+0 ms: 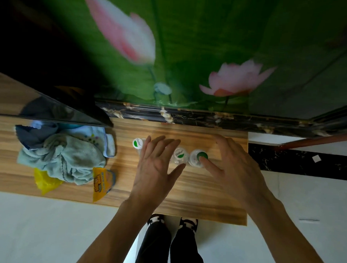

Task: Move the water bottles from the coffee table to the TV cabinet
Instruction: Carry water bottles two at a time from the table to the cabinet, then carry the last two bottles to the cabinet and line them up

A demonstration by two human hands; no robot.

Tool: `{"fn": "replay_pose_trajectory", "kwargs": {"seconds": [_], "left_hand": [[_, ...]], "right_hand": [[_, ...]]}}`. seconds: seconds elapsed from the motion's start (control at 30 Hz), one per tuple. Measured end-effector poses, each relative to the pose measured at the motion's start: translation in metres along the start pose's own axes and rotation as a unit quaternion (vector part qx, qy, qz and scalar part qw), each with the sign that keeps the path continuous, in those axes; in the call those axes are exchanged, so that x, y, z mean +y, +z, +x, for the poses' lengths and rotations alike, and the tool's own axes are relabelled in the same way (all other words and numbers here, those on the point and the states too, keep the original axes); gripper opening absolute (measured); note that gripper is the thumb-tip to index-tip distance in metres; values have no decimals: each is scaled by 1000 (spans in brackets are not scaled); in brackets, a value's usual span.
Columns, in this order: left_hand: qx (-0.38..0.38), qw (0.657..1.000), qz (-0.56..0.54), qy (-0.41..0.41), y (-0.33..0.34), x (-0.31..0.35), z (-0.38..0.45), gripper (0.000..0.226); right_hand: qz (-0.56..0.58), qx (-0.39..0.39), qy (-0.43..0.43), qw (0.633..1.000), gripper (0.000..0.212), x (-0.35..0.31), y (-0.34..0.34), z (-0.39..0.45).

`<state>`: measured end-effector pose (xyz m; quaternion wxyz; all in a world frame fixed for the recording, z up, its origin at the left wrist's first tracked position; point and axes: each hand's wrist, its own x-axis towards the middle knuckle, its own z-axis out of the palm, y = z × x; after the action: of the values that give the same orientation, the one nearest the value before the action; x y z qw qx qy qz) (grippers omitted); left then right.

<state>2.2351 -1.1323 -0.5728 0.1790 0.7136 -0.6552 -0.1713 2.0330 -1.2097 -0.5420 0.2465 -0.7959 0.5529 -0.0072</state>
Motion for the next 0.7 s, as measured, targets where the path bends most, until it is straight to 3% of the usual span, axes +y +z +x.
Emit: {"fn": "replay_pose_trajectory", "kwargs": {"seconds": [0.2,0.33,0.7], "left_hand": [[70,995,-58,-46,-90,61,-38,62],[116,990,-59,-56,-158,100,-69,70],[286,953,6,-98,-327,111,-195,74]], "right_hand": [[16,-12,-51,998,79,-43,-117,-57],[-16,19,-106,994,88,-86,-180,-99],[-12,66,-330,941,102,-234,-272,-164]]}}
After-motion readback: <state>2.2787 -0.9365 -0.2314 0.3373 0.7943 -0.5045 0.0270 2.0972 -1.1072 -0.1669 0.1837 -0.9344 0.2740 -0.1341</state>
